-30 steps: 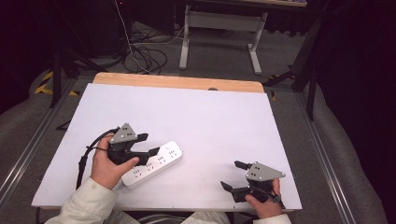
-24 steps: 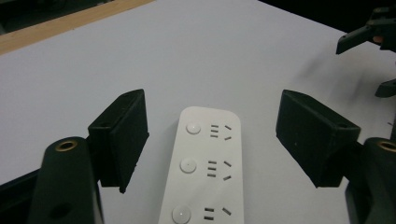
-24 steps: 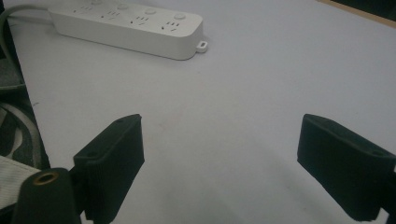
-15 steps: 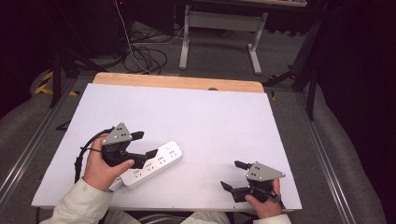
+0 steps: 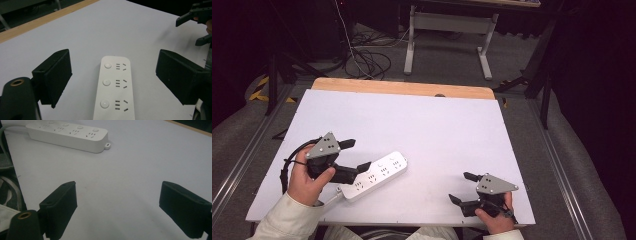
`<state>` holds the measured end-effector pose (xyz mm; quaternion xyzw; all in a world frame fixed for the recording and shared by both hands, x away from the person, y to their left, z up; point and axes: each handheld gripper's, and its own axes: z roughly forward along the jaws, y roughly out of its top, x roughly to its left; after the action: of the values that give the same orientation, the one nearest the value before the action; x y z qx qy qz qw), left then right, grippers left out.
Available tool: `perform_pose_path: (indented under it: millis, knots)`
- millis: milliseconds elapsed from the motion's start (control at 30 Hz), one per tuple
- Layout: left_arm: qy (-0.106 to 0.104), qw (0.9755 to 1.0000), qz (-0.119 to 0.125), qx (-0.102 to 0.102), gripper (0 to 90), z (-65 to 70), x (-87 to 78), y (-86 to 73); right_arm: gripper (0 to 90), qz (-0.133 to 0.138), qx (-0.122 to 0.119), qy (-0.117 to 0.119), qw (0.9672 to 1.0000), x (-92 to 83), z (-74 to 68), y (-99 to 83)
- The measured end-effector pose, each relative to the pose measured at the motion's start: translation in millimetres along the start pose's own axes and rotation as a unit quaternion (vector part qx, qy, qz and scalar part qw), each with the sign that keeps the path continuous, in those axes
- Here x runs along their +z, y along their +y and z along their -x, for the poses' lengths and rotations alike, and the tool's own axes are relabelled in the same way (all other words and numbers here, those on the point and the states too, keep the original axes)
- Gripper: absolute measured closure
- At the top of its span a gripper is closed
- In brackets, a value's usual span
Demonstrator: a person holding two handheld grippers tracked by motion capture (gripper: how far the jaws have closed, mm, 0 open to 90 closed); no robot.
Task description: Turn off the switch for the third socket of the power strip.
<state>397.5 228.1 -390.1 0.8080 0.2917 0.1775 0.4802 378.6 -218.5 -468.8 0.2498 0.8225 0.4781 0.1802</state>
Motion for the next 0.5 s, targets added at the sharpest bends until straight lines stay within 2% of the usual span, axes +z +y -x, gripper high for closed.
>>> perform_pose_path:
  millis: [200, 333, 500]
  knots:
    - [0.001, 0.9999, 0.015, 0.006, 10.4, -1.5, -10.0, -6.5, 14.9, 0.0, -0.001, 0.0, 1.0, -0.3, 0.0, 0.0]
    - [0.007, 0.9997, 0.021, -0.007, 9.7, -3.8, -16.1, -13.2, 14.9, 0.0, -0.001, 0.0, 1.0, -0.5, -0.1, 0.1]
    - [0.01, 0.9995, 0.031, -0.005, 9.7, -8.1, -23.3, -22.3, 14.9, 0.0, -0.002, 0.001, 1.0, -0.3, -0.2, 0.2]
